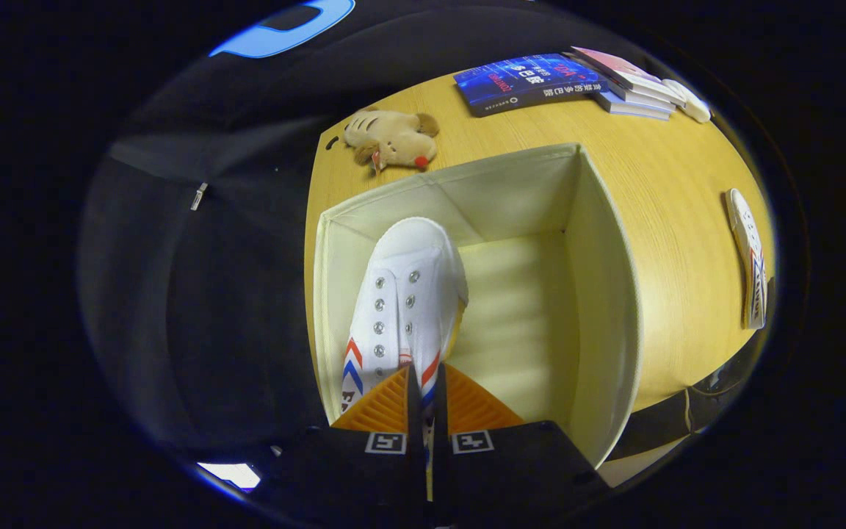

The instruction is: Open the storage box then place both shoes into the box .Put the left shoe in first, then the right shoe, with the right side of both shoes facing outward in a uniform manner.

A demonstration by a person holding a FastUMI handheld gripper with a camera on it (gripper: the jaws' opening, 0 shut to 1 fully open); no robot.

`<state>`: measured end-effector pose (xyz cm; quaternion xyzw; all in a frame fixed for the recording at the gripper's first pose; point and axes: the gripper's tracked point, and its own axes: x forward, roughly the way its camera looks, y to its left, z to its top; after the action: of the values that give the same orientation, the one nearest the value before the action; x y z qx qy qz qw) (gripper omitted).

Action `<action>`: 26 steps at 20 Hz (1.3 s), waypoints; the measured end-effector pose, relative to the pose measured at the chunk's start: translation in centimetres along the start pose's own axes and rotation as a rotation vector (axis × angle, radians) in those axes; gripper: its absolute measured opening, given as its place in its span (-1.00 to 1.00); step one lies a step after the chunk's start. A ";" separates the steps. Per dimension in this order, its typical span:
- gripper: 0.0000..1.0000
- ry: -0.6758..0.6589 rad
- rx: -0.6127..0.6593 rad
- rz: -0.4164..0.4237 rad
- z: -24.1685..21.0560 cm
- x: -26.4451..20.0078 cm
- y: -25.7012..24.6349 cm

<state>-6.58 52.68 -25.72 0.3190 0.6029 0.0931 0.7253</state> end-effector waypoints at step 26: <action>0.96 -0.433 -0.216 -0.131 16.9 -23.6 -30.2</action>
<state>-4.35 10.95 -22.69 0.2124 0.4394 0.0389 0.8719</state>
